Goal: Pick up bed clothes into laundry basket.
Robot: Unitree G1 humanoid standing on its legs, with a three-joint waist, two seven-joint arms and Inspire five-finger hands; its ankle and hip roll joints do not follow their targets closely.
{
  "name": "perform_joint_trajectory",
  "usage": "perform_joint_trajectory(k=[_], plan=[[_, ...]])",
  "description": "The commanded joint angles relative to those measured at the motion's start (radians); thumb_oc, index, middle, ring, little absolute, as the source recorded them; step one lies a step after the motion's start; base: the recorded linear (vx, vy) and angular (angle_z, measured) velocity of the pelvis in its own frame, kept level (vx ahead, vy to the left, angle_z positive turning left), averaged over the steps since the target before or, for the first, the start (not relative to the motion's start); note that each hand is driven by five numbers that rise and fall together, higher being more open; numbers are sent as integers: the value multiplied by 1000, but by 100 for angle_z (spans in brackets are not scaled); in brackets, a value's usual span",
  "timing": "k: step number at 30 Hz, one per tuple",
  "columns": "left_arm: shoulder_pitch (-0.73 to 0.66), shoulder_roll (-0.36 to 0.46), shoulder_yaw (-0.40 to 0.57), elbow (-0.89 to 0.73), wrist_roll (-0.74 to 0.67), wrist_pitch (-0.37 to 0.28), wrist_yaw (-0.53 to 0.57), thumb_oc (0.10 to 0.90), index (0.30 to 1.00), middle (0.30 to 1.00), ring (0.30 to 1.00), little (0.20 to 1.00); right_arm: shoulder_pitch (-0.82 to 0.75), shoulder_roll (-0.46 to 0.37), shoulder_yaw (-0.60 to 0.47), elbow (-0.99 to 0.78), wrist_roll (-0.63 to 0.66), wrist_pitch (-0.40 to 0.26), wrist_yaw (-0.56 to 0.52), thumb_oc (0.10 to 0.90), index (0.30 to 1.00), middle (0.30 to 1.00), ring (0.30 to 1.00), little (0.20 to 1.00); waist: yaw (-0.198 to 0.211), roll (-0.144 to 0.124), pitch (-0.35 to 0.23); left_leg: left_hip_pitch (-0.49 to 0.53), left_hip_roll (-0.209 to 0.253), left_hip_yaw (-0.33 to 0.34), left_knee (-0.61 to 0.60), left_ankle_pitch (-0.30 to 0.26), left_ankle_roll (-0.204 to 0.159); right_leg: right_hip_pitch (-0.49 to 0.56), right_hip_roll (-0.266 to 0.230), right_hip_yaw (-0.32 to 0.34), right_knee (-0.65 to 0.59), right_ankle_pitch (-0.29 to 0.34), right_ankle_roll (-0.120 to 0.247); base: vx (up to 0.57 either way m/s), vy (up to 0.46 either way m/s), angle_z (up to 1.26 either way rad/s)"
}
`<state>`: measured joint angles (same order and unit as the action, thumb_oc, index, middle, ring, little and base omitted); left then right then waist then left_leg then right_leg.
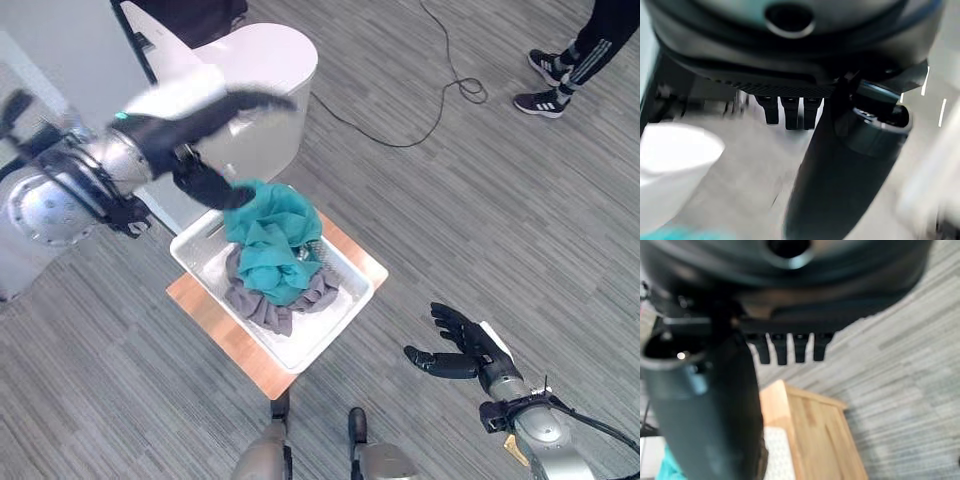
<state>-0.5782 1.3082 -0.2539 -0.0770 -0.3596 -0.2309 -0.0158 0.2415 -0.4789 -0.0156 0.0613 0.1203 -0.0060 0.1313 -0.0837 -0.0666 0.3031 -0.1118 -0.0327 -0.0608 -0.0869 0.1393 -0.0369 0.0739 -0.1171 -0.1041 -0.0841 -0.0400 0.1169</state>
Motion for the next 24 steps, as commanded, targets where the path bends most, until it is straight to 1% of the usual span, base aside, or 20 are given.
perform_joint_trajectory(k=[1,3,4,6,7,8,9,10,11,12,13,15,19,24], plan=[[282,-241,309,50,-165,-45,101,800,900,900,900,900,12,-41,-83,-111,-31,-75,-48,800,900,900,900,900,20,8,-101,64,67,64,11,-134,-36,-109,-63,40,62,17,72,-21,10,-7],[459,-456,386,-4,-134,-25,127,800,900,900,900,900,-24,-36,-84,-121,-59,-84,-92,800,900,900,900,900,6,9,-104,65,67,70,13,-138,-33,-111,-61,51,61,16,64,-15,19,-5],[518,-540,404,-10,-135,-22,127,800,900,900,900,900,-43,-32,-85,-119,-71,-90,-108,800,900,900,900,900,5,8,-104,65,67,75,13,-140,-32,-113,-60,55,58,18,63,-8,29,-6],[593,-711,388,3,-191,-13,132,800,900,900,900,900,-87,-15,-72,-135,-85,-113,-154,800,900,900,900,900,4,7,-108,65,65,84,14,-143,-29,-115,-58,63,48,22,59,-10,33,-10],[624,-779,368,26,-201,-5,131,800,900,900,900,900,-105,-3,-60,-141,-75,-130,-165,800,900,900,900,900,5,9,-109,65,63,88,16,-145,-26,-116,-57,65,46,24,57,-10,40,-11],[657,-843,354,37,-163,4,136,800,900,900,900,900,-127,20,-34,-142,-51,-152,-171,800,900,900,900,900,10,11,-112,63,61,90,17,-147,-23,-117,-56,66,43,23,53,-5,28,-7],[658,-845,354,36,-160,4,138,800,900,900,900,900,-128,18,-32,-141,-50,-154,-172,800,900,900,900,900,9,12,-113,63,61,90,17,-147,-22,-117,-56,67,43,23,53,-7,25,-6],[657,-880,337,43,-170,1,151,800,900,900,900,900,-146,25,-3,-143,-43,-162,-172,800,900,900,900,900,11,13,-113,62,60,89,17,-147,-21,-118,-56,67,43,23,51,0,0,0],[657,-881,338,43,-170,1,151,800,900,900,900,900,-147,25,-3,-143,-43,-162,-172,800,900,900,900,900,11,14,-113,61,60,89,17,-147,-21,-118,-56,66,43,23,51,0,0,0],[649,-927,311,46,-185,0,148,800,900,900,900,900,-166,27,50,-161,-43,-174,-162,800,900,900,900,900,14,14,-112,61,57,87,19,-146,-19,-117,-55,67,47,20,47,0,0,0],[647,-940,297,46,-188,0,144,800,900,900,900,900,-168,27,64,-172,-42,-176,-156,800,900,900,900,900,14,15,-111,60,56,87,19,-146,-18,-115,-56,65,48,20,47,0,0,0],[635,-952,254,46,-185,5,124,800,900,900,900,900,-187,27,111,-186,-23,-179,-131,800,900,900,900,900,18,17,-114,60,53,84,19,-147,-16,-113,-58,61,50,21,47,0,0,0],[611,-965,213,34,-186,0,110,800,900,900,900,900,-201,40,156,-206,28,-192,-107,800,900,900,900,900,18,19,-123,61,50,83,19,-148,-15,-109,-61,58,48,21,47,0,0,0],[587,-983,200,41,-198,-29,133,800,900,900,900,900,-207,75,171,-202,106,-220,-125,800,900,900,900,900,17,20,-127,60,45,86,20,-149,-14,-117,-65,59,50,28,50,-8,2,0]])
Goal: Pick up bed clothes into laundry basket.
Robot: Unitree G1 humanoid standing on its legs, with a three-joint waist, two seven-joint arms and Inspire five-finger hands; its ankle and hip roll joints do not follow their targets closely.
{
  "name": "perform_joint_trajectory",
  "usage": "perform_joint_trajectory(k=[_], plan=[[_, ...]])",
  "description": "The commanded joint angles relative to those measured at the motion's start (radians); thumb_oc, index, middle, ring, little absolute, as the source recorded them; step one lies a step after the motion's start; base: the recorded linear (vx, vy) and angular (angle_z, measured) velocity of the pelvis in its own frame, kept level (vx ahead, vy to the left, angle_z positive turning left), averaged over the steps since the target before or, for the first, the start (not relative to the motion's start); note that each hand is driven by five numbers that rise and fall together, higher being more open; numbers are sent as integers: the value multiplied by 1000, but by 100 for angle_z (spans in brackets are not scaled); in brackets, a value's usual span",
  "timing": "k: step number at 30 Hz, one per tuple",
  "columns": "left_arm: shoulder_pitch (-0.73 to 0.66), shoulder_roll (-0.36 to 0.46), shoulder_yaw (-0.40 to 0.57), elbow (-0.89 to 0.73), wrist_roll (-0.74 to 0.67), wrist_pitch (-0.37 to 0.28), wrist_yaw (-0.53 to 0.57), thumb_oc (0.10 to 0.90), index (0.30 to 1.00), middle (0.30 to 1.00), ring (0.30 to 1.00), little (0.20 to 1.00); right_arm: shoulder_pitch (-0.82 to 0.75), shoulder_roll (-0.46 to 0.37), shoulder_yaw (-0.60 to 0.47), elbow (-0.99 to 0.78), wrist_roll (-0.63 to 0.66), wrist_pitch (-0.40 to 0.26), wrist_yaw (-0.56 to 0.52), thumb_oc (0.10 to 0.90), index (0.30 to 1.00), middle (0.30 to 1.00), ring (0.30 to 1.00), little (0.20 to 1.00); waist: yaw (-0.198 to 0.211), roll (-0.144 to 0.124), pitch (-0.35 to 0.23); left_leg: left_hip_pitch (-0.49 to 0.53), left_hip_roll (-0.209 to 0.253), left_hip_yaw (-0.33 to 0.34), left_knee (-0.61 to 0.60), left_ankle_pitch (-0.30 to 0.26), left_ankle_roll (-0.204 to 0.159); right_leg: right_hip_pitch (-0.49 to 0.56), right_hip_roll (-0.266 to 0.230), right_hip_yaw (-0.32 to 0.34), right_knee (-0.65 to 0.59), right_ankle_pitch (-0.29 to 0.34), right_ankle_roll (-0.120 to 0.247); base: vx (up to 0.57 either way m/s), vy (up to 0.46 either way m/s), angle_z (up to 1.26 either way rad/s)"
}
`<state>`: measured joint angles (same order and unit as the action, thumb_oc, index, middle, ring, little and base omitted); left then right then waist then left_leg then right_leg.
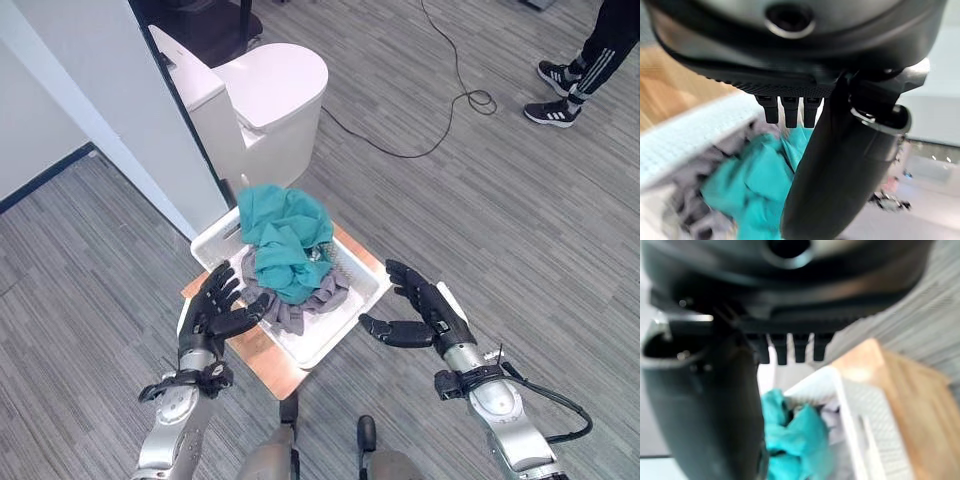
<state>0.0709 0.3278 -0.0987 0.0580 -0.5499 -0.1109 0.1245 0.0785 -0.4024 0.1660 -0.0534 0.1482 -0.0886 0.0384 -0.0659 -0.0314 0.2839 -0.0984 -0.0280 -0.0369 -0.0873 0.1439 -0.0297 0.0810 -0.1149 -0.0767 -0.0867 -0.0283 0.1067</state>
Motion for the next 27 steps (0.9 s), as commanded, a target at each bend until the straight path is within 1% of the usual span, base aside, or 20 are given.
perform_joint_trajectory(k=[1,5,6,7,8,9,11,12,13,14,15,16,17,18,19,20,22,23,25,27], plan=[[-64,3,50,-92,-3,-153,-4,800,900,900,900,900,-54,-3,-5,-85,67,-141,-38,800,900,900,900,900,0,-15,-103,45,41,68,21,-154,-21,-133,-67,27,57,22,63,-48,20,-3],[-70,17,48,-100,18,-157,-9,800,900,900,900,900,-47,-19,-5,-97,39,-138,-36,800,900,900,900,900,4,-1,-91,39,46,76,23,-146,-16,-180,-66,19,187,0,67,-58,17,-11],[-90,33,44,-96,28,-163,-6,800,900,900,900,900,-62,-16,8,-87,48,-132,-37,800,900,900,900,900,-3,16,-63,35,58,62,22,-131,-17,-223,-46,45,287,-18,75,-79,-4,-10],[-92,33,45,-94,28,-164,-6,800,900,900,900,900,-65,-16,8,-85,48,-133,-38,800,900,900,900,900,-3,15,-61,34,58,61,23,-131,-18,-228,-47,46,296,-23,75,-108,-35,-1],[-108,50,42,-90,41,-168,0,800,900,900,900,900,-77,-14,31,-86,60,-128,-29,800,900,900,900,900,-3,33,-51,20,67,35,26,-113,-25,-231,-22,95,329,-49,75,-90,-132,14],[-113,64,44,-91,37,-176,-2,800,900,900,900,900,-86,-22,51,-97,54,-128,-14,800,900,900,900,900,5,47,-51,-1,81,-5,34,-92,-43,-224,-7,147,391,-96,60,-104,-201,39],[-99,64,46,-92,11,-180,-18,800,900,900,900,900,-84,-47,60,-117,31,-127,-1,800,900,900,900,900,13,55,-66,-29,81,-80,53,-74,-56,-191,15,222,455,-143,40,-53,-264,81],[-91,61,45,-91,-5,-182,-26,800,900,900,900,900,-85,-58,57,-117,18,-124,-2,800,900,900,900,900,22,58,-79,-39,77,-107,60,-64,-66,-164,26,257,453,-165,32,-1,-182,128],[-89,61,45,-92,-6,-182,-27,800,900,900,900,900,-85,-58,58,-116,18,-125,-2,800,900,900,900,900,16,57,-77,-38,73,-112,62,-65,-67,-159,23,251,454,-169,32,-54,-180,137],[-65,56,53,-87,-8,-184,-31,800,900,900,900,900,-87,-68,60,-110,8,-123,-8,800,900,900,900,900,24,59,-94,-71,66,-155,84,-41,-80,-101,56,334,453,-221,12,-99,-239,153],[-55,51,61,-78,-2,-187,-22,800,900,900,900,900,-86,-83,62,-119,12,-134,-3,800,900,900,900,900,21,48,-98,-106,50,-201,97,-22,-84,-54,102,441,423,-277,-15,-226,-337,171],[-50,47,69,-73,-15,-193,-28,800,900,900,900,900,-97,-88,64,-121,21,-138,-6,800,900,900,900,900,30,40,-96,-132,48,-207,100,-4,-101,-33,111,455,373,-292,-29,-157,-231,166],[-50,47,70,-73,-16,-193,-29,800,900,900,900,900,-99,-88,65,-119,22,-139,-6,800,900,900,900,900,28,40,-96,-132,47,-208,100,-4,-101,-29,109,453,366,-290,-29,-403,-351,174],[-26,32,101,-69,-32,-198,-32,800,900,900,900,900,-99,-108,68,-126,39,-144,0,800,900,900,900,900,56,38,-75,-196,76,-221,88,51,-132,-14,116,437,287,-276,-53,-425,-397,125],[-16,17,112,-73,-35,-199,-28,800,900,900,900,900,-96,-121,56,-141,39,-147,-1,800,900,900,900,900,56,38,-58,-224,86,-233,88,59,-147,-16,120,428,283,-282,-59,-631,-503,106],[3,2,118,-78,-41,-200,-28,800,900,900,900,900,-93,-138,45,-147,46,-148,2,800,900,900,900,900,56,58,-36,-245,114,-235,93,69,-153,-26,146,416,282,-265,-63,-416,-350,93],[19,-15,119,-72,-51,-199,-36,800,900,900,900,900,-83,-150,39,-141,55,-149,10,800,900,900,900,900,50,56,-25,-247,128,-210,93,55,-143,-27,151,395,284,-259,-71,-336,-228,112],[33,-55,105,-23,-68,-185,-60,800,900,900,900,900,-62,-184,24,-108,11,-131,14,800,900,900,900,900,28,29,-9,-235,156,-78,182,5,-103,-35,137,330,286,-238,-79,-488,-205,114],[75,-54,98,-40,-57,-172,-86,800,900,900,900,900,-33,-186,3,-97,16,-122,13,800,900,900,900,900,18,5,-10,-202,135,-91,332,-47,-100,-62,115,294,271,-195,-82,-587,-240,108],[88,-42,83,-45,-63,-167,-105,800,900,900,900,900,11,-168,-20,-97,85,-127,34,800,900,900,900,900,-11,-25,-23,-161,133,-37,475,-119,-85,-87,81,242,237,-146,-80,-439,-208,156]])
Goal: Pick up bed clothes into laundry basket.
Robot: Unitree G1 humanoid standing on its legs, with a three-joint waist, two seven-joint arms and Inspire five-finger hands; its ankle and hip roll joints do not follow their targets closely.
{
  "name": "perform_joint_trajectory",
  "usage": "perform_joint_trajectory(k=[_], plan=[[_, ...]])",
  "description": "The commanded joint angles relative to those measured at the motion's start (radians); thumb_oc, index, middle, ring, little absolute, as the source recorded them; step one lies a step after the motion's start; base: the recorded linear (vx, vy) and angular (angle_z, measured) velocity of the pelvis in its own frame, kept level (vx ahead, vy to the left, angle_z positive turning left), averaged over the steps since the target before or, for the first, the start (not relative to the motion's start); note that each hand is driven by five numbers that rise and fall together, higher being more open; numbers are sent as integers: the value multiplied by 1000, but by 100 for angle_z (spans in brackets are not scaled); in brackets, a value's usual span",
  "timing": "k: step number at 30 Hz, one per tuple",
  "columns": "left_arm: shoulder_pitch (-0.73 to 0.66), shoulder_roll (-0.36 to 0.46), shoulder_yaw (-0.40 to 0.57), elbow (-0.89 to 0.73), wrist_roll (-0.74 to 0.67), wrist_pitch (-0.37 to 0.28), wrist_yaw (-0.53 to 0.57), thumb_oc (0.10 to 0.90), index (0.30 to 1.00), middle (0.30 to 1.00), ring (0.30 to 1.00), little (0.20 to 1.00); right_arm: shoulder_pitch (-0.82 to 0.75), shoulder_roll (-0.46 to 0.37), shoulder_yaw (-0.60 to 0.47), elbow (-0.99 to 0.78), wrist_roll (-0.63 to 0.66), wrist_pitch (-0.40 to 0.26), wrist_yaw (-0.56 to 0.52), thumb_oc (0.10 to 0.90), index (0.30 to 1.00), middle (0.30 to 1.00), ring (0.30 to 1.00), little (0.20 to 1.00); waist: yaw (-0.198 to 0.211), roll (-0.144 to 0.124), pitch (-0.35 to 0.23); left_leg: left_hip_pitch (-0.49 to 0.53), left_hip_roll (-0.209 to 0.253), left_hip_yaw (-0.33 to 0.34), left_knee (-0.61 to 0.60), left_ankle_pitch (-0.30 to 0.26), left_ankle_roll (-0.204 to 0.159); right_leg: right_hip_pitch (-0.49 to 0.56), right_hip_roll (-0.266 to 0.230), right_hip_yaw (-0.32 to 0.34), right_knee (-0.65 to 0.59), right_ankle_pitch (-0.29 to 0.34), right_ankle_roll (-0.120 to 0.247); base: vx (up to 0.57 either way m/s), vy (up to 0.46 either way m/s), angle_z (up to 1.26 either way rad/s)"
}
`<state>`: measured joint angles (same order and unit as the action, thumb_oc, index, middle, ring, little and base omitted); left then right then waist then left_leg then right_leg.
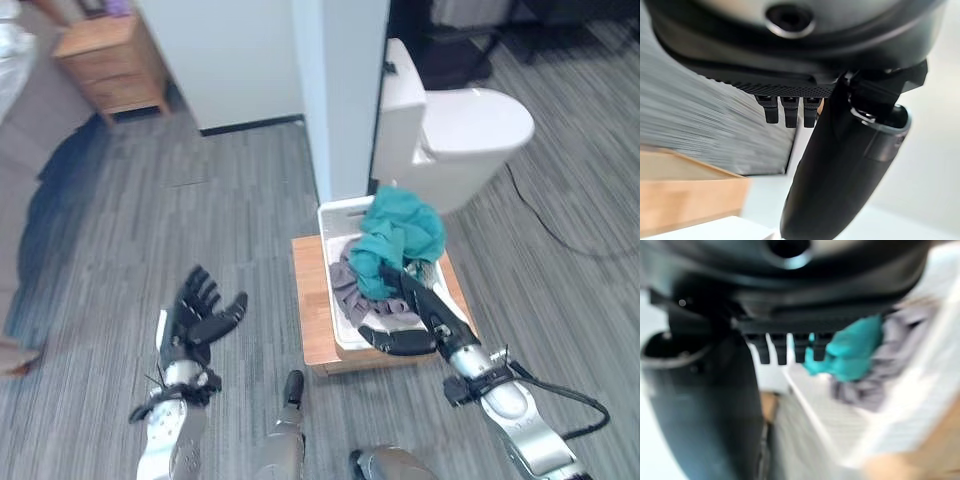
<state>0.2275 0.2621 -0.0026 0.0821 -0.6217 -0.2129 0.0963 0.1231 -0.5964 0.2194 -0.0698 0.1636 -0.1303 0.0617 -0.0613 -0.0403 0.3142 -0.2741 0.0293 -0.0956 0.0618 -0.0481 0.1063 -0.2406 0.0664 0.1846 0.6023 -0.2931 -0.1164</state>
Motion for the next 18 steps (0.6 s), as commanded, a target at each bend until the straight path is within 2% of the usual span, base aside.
perform_joint_trajectory(k=[1,2,3,4,5,6,8,9,10,11,13,15,16,17,18], plan=[[-69,25,-14,-69,8,-65,-77,800,900,900,900,900,-32,26,-74,-81,70,-86,11,800,900,900,900,900,-17,-15,-55,10,76,19,328,74,-221,233,-100,-21,-455,122,143,-465,-260,141],[-89,39,-40,-72,11,-56,-95,800,900,900,900,900,7,42,-79,-76,97,-86,23,800,900,900,900,900,-64,-15,-90,120,126,156,389,35,-219,203,-117,-127,-502,164,145,-411,-209,118],[-107,45,-55,-72,17,-48,-99,800,900,900,900,900,23,46,-77,-75,86,-79,20,800,900,900,900,900,-90,-1,-107,186,149,218,386,9,-222,187,-122,-187,-521,177,149,-410,-213,161],[-107,45,-55,-72,17,-48,-99,800,900,900,900,900,23,46,-77,-75,86,-79,20,800,900,900,900,900,-92,-2,-108,186,148,216,382,14,-221,188,-124,-189,-524,181,149,-242,-93,183],[-125,49,-63,-76,21,-47,-98,800,900,900,900,900,36,56,-78,-70,78,-78,14,800,900,900,900,900,-111,7,-116,232,159,272,390,-6,-228,178,-132,-245,-530,190,151,-384,-87,176],[-172,54,-93,-93,17,-49,-100,800,900,900,900,900,63,86,-88,-66,84,-82,3,800,900,900,900,900,-142,31,-136,324,157,367,359,-66,-237,152,-150,-379,-529,205,160,-487,-99,155],[-219,57,-131,-98,20,-50,-96,800,900,900,900,900,80,99,-95,-67,86,-85,-8,800,900,900,900,900,-163,44,-143,365,120,392,298,-132,-230,120,-178,-480,-511,225,171,-351,-25,215],[-221,57,-132,-98,21,-51,-95,800,900,900,900,900,79,100,-95,-67,86,-85,-8,800,900,900,900,900,-168,40,-145,361,113,388,292,-124,-227,118,-185,-484,-512,229,172,-590,222,329],[-267,61,-157,-123,30,-57,-88,800,900,900,900,900,41,114,-89,-52,88,-91,-32,800,900,900,900,900,-171,71,-129,383,66,355,17,-129,-191,18,-254,-591,-497,321,226,-562,307,273],[-253,63,-152,-137,36,-61,-84,800,900,900,900,900,20,120,-77,-40,85,-87,-38,800,900,900,900,900,-156,70,-122,375,44,316,-15,-122,-174,-10,-269,-584,-484,340,241,-603,399,232],[-209,68,-117,-137,51,-58,-87,800,900,900,900,900,0,133,-66,-24,79,-81,-32,800,900,900,900,900,-132,54,-116,377,15,295,-59,-104,-152,-25,-297,-545,-451,365,266,-179,188,102],[-186,82,-90,-109,57,-64,-75,800,900,900,900,900,-1,152,-57,-31,96,-81,-15,800,900,900,900,900,-139,45,-99,364,9,252,-64,-86,-145,-55,-283,-385,-414,366,298,-214,83,39],[-182,86,-81,-82,47,-67,-73,800,900,900,900,900,-1,158,-48,-30,108,-78,0,800,900,900,900,900,-145,42,-96,344,-3,211,-55,-76,-135,-58,-234,-243,-389,344,306,-199,91,82],[-170,88,-71,-74,36,-67,-80,800,900,900,900,900,14,154,-48,-35,106,-70,16,800,900,900,900,900,-142,46,-94,333,-11,173,-48,-75,-129,-28,-205,-150,-367,311,308,-232,86,131],[-144,90,-52,-88,59,-60,-89,800,900,900,900,900,33,149,-51,-31,90,-57,24,800,900,900,900,900,-124,54,-111,314,-7,144,-45,-56,-123,13,-211,-122,-331,283,291,-135,53,104]])
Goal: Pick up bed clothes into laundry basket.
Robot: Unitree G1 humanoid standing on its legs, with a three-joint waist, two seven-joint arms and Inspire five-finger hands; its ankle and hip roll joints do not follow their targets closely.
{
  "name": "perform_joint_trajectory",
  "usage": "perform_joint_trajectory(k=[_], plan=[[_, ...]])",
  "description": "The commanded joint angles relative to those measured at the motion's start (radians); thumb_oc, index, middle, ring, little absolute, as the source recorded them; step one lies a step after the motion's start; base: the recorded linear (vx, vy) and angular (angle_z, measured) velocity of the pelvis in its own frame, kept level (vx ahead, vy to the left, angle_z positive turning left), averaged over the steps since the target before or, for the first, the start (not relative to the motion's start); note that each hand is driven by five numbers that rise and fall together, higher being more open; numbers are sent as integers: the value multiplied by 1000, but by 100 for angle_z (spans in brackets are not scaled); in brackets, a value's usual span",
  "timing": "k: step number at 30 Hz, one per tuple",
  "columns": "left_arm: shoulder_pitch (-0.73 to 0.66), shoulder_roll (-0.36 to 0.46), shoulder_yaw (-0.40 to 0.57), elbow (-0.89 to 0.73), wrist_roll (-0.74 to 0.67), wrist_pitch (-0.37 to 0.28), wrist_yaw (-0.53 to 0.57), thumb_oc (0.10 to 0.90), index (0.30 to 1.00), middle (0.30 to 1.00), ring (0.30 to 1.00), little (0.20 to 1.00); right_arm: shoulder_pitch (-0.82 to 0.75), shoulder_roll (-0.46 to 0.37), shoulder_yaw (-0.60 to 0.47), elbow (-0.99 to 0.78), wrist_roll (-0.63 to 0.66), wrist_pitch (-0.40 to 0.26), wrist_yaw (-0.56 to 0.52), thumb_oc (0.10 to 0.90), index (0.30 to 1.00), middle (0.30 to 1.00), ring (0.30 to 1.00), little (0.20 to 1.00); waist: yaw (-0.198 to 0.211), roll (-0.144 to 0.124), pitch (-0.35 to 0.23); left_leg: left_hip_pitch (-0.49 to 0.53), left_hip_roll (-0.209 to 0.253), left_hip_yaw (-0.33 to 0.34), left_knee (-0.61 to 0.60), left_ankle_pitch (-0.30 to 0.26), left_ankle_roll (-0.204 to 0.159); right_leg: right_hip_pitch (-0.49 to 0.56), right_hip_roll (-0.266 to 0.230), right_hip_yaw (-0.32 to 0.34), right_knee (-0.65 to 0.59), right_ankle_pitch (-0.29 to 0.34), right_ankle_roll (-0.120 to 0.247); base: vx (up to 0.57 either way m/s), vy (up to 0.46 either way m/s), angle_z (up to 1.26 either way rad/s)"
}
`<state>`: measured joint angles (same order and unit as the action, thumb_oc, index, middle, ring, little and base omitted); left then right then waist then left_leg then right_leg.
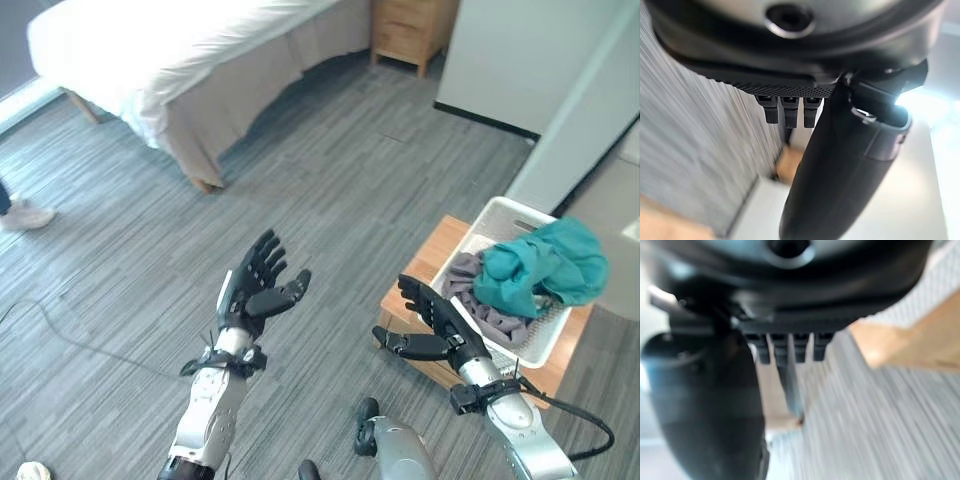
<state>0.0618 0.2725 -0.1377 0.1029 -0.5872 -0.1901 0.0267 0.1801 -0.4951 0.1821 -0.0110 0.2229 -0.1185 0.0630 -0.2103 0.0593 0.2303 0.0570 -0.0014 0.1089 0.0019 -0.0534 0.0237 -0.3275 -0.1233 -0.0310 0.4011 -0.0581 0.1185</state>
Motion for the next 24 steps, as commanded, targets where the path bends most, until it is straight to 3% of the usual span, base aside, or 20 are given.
perform_joint_trajectory(k=[1,3,4,5,8,9,16,24], plan=[[25,79,83,-112,26,-82,-19,800,900,900,900,900,-22,48,-14,-91,31,-68,23,800,900,900,900,900,22,-46,-27,-14,22,-64,16,-53,-40,102,-24,92,-125,42,56,-106,17,108],[49,74,103,-121,43,-86,-17,800,900,900,900,900,-16,53,-16,-81,27,-65,29,800,900,900,900,900,41,-50,-57,-23,15,-67,12,-45,-37,164,-39,84,-166,25,47,-42,10,70],[52,74,112,-119,44,-90,-5,800,900,900,900,900,-26,54,-5,-76,29,-65,28,800,900,900,900,900,66,-65,-60,-27,0,-63,15,-45,-36,184,-64,25,-228,36,44,-69,-14,35],[50,70,117,-117,48,-92,1,800,900,900,900,900,-33,60,5,-69,38,-65,31,800,900,900,900,900,80,-74,-70,-43,-9,-67,20,-40,-38,207,-71,11,-283,34,48,-80,-40,1],[69,50,120,-116,42,-94,4,800,900,900,900,900,-60,49,29,-64,32,-59,43,800,900,900,900,900,91,-77,-89,-52,-9,-63,23,-37,-38,225,-57,35,-327,40,50,-28,-33,-7],[99,13,107,-120,-24,-95,-1,800,900,900,900,900,-74,41,36,-89,54,-63,49,800,900,900,900,900,106,-83,-97,-44,-8,-52,15,-35,-35,236,-59,33,-343,47,50,-1,-45,-5],[94,37,37,-136,25,-69,-33,800,900,900,900,900,-85,67,29,-72,147,-70,44,800,900,900,900,900,93,-87,-126,-32,-4,-43,-25,-9,-43,259,-49,41,-382,52,43,-23,-27,-12],[114,23,55,-131,26,-70,-34,800,900,900,900,900,-48,56,12,-73,144,-59,61,800,900,900,900,900,92,-99,-146,-14,10,-42,-41,-2,-53,284,-39,41,-399,53,37,9,-20,-2]])
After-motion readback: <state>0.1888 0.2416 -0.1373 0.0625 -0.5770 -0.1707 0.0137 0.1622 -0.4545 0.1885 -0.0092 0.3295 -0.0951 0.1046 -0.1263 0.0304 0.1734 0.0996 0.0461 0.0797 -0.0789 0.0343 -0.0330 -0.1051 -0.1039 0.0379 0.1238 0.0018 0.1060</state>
